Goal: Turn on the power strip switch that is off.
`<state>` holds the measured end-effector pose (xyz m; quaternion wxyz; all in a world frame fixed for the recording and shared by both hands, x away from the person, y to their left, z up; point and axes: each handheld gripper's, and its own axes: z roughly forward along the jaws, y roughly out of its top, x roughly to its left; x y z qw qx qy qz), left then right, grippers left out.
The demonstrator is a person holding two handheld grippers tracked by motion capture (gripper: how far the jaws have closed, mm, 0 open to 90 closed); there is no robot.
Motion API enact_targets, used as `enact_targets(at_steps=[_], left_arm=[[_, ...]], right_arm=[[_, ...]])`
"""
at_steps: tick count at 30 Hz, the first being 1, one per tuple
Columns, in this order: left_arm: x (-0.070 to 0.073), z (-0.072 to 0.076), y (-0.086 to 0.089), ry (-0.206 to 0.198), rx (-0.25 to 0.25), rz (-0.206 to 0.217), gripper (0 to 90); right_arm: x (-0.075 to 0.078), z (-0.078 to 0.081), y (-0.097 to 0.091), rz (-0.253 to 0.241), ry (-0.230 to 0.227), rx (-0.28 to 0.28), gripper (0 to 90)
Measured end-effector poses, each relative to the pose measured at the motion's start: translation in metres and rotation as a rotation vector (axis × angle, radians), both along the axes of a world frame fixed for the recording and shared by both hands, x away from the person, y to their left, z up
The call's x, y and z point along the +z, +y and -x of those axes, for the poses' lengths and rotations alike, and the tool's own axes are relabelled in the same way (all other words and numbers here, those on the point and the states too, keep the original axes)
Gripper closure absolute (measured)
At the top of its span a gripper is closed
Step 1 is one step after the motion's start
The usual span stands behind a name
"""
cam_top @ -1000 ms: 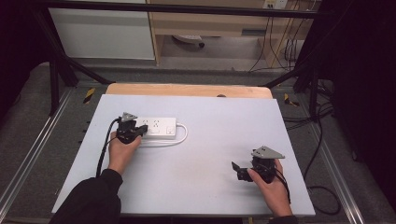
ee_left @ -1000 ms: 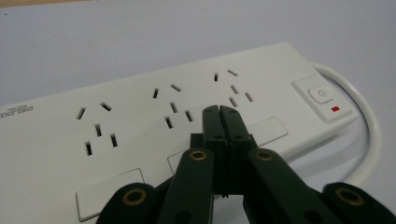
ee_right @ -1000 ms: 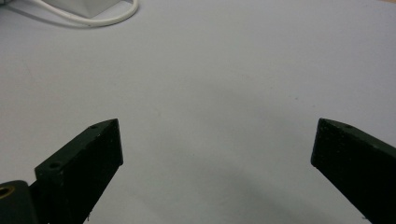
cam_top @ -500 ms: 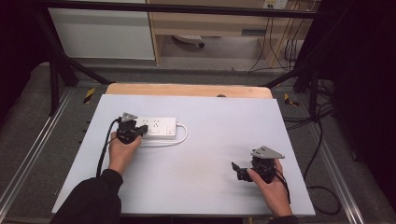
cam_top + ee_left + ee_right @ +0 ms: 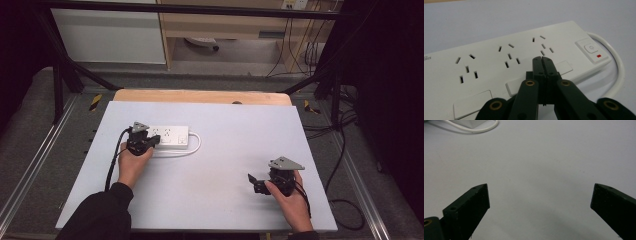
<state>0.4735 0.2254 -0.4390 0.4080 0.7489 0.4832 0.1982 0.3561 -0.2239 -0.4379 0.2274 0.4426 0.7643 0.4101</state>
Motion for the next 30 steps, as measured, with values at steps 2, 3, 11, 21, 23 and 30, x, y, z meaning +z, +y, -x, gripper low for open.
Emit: enact_targets(at_steps=[2, 3, 11, 21, 23, 30], left_arm=[[0.0, 0.0, 0.0, 0.0, 0.0, 0.002, 90.0], [0.0, 0.0, 0.0, 0.001, 0.001, 0.007, 90.0], [0.0, -0.001, 0.002, 0.016, 0.006, 0.028, 90.0], [0.005, -0.004, 0.011, 0.007, 0.031, 0.06, 90.0], [0.005, -0.004, 0.011, 0.008, 0.026, 0.059, 90.0], [0.004, -0.005, 0.009, 0.012, 0.02, 0.054, 90.0]], right_arm=[[0.0, 0.0, 0.0, 0.002, -0.001, 0.002, 2.6], [0.0, 0.0, 0.0, 0.003, -0.001, 0.002, 2.6], [0.0, 0.0, 0.0, 0.003, -0.002, 0.002, 2.6], [0.0, -0.001, 0.0, 0.004, -0.003, 0.005, 2.7], [0.0, 0.0, 0.0, 0.002, -0.003, 0.004, 2.6], [0.0, 0.0, 0.0, 0.002, -0.002, 0.004, 2.6]])
